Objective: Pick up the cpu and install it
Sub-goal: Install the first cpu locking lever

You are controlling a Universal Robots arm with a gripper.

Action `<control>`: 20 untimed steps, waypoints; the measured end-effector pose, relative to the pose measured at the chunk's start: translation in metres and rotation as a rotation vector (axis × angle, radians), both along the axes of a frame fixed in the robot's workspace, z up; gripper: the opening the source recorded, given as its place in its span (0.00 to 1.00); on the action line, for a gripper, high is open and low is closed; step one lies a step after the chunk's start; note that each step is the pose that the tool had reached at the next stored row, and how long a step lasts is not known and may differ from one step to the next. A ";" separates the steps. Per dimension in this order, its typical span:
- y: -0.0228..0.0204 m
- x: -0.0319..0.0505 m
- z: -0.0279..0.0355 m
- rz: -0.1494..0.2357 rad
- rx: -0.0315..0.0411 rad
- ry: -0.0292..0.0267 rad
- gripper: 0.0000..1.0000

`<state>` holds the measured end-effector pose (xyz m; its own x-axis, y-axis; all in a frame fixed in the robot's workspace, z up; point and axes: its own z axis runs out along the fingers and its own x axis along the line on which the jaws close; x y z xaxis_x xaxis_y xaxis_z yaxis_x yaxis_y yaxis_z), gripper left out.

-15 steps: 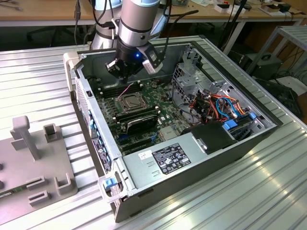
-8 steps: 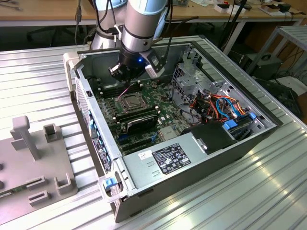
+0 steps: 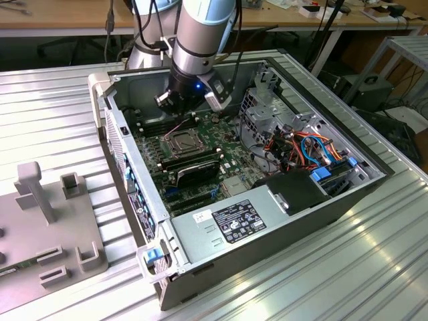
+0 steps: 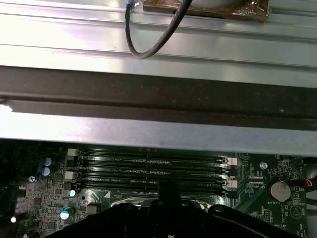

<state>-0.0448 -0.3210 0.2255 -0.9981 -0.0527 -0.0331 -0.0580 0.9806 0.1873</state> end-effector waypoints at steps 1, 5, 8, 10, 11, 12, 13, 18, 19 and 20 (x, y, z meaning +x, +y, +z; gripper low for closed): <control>0.0000 0.0004 -0.0003 0.000 -0.0001 0.0000 0.11; 0.0000 0.0006 -0.0015 0.000 0.0002 -0.0003 0.11; 0.0000 0.0005 -0.0043 0.000 -0.0001 0.0000 0.11; -0.0001 0.0006 -0.0063 0.000 -0.0001 0.0000 0.11; -0.0001 0.0006 -0.0070 0.000 -0.0001 0.0000 0.11; -0.0002 0.0007 -0.0086 0.000 -0.0001 0.0000 0.11; -0.0003 0.0010 -0.0099 0.000 -0.0001 0.0001 0.11; -0.0003 0.0014 -0.0114 0.000 -0.0003 0.0001 0.11; -0.0003 0.0015 -0.0115 0.000 -0.0001 0.0000 0.11; -0.0003 0.0015 -0.0116 0.000 0.0000 0.0000 0.11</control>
<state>-0.0433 -0.3213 0.2138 -0.9981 -0.0527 -0.0331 -0.0580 0.9806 0.1872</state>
